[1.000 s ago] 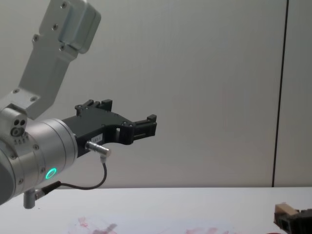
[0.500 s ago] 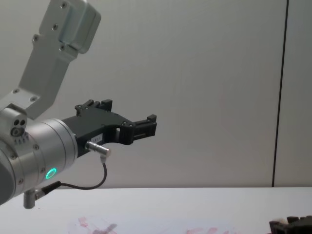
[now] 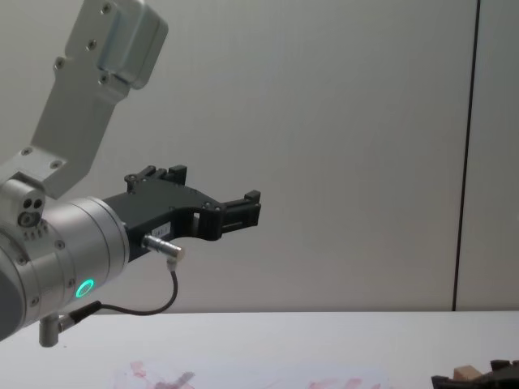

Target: Use the one hand to pick up the stamp and affix it onto the A4 paper.

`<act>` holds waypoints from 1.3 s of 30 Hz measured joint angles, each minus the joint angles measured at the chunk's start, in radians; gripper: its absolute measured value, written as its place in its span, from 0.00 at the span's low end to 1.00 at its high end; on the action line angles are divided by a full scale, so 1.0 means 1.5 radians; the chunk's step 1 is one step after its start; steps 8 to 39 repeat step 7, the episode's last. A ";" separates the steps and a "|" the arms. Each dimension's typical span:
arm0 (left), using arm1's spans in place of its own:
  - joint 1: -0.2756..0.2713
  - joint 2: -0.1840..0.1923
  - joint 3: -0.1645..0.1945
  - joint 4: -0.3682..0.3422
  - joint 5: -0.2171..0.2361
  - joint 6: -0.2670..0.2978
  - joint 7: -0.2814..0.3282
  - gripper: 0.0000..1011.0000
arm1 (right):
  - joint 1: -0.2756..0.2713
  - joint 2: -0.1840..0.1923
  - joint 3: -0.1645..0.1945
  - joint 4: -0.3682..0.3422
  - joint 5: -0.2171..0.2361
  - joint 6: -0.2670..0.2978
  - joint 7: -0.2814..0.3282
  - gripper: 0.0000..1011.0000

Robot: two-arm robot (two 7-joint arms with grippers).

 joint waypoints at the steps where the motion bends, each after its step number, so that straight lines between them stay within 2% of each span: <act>1: 0.000 0.000 0.000 0.000 0.000 0.000 0.000 0.99 | 0.000 0.000 0.000 0.000 0.000 0.000 0.000 0.82; 2: 0.000 0.000 0.000 0.000 0.000 0.000 0.000 0.99 | 0.000 0.000 0.000 0.001 0.000 0.000 0.000 0.87; 3: 0.000 0.000 0.000 0.000 0.000 0.000 0.000 0.99 | 0.000 0.000 0.000 0.001 0.000 0.000 0.000 0.87; 7: 0.000 0.000 0.000 0.000 0.000 0.000 0.000 0.99 | 0.000 0.000 0.000 0.002 -0.001 0.000 0.000 0.98; 39: 0.000 0.000 0.000 0.000 0.000 0.000 0.000 0.99 | 0.000 0.000 0.000 0.002 -0.001 0.000 0.000 0.98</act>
